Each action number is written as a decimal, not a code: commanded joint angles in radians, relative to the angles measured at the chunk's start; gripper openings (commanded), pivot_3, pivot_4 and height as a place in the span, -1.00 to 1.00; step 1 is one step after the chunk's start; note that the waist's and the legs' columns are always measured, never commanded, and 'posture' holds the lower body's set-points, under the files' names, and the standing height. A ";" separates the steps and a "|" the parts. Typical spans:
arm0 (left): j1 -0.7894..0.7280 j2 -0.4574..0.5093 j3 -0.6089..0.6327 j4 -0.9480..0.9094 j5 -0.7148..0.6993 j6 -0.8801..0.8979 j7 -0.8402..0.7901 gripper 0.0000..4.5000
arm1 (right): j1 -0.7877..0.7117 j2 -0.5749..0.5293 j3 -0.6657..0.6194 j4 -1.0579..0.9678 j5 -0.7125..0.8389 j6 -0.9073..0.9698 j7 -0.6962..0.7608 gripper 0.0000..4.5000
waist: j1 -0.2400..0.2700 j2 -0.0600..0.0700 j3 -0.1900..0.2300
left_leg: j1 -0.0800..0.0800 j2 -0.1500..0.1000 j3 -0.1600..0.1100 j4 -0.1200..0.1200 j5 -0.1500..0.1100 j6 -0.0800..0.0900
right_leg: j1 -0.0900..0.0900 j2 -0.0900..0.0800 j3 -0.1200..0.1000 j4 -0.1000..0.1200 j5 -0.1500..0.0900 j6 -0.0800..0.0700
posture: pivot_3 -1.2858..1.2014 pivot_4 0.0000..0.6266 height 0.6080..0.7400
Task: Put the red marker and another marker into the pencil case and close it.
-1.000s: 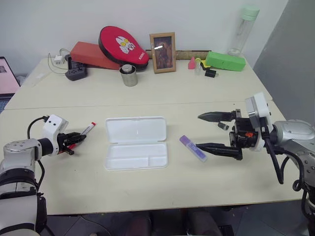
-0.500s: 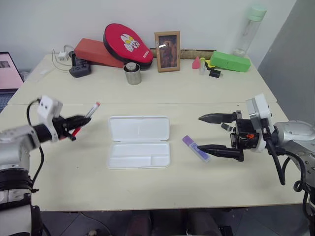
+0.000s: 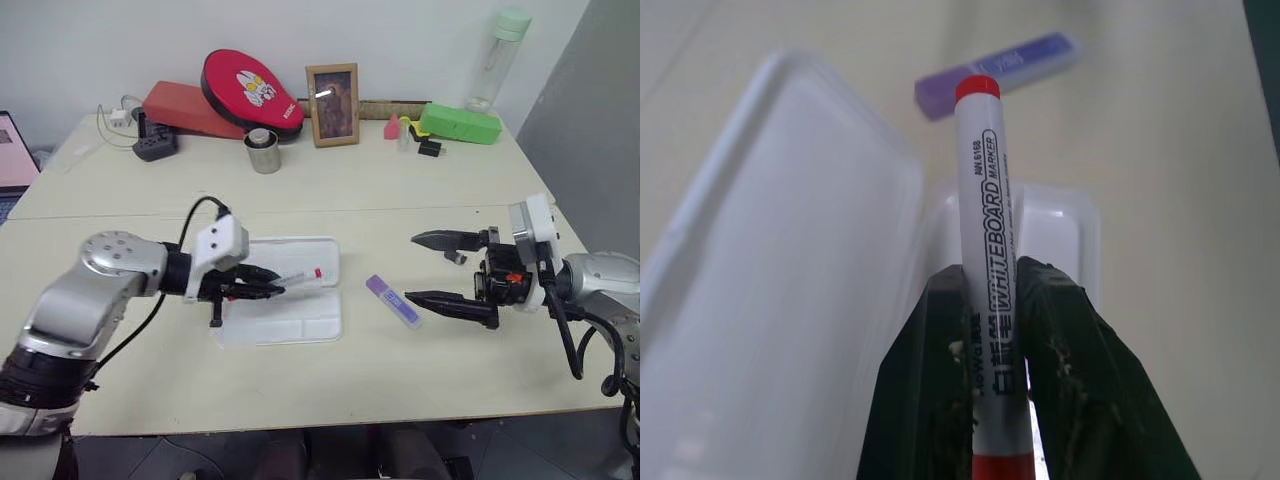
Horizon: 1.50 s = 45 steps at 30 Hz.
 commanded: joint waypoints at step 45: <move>-0.101 -0.187 -0.019 0.105 0.059 -0.157 -0.108 0.62 | 0.069 -0.037 0.007 -0.045 -0.024 0.044 -0.120 1.00 | 0.000 0.000 0.000 | -0.003 0.000 -0.001 0.001 0.000 0.000 | -0.001 -0.001 -0.001 0.000 0.000 0.000 | 0.03 -0.52 1.00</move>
